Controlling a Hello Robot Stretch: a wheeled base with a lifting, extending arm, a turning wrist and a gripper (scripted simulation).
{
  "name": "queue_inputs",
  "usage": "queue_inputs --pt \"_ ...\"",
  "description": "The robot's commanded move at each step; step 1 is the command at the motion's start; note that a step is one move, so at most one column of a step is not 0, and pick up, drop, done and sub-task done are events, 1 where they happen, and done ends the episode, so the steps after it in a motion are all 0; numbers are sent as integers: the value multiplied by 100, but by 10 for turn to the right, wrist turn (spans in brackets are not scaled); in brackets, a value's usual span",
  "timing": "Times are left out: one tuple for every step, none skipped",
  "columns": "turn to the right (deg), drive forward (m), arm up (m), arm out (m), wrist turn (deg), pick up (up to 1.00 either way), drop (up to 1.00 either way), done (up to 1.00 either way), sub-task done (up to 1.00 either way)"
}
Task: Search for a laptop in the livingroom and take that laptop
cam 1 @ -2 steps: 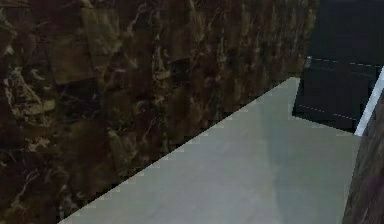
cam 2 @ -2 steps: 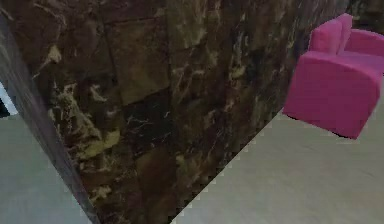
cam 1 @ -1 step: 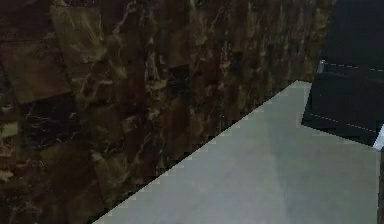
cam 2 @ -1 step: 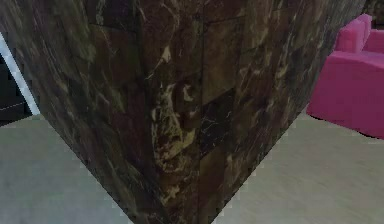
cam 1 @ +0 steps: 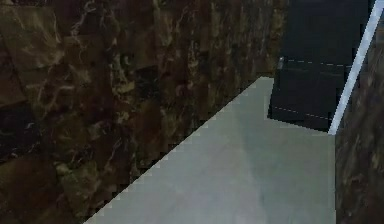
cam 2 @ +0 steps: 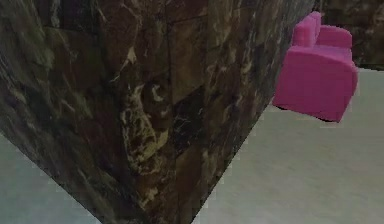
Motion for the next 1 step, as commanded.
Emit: queue_inputs --pt "0 15 0 0 0 0 0 0 0"
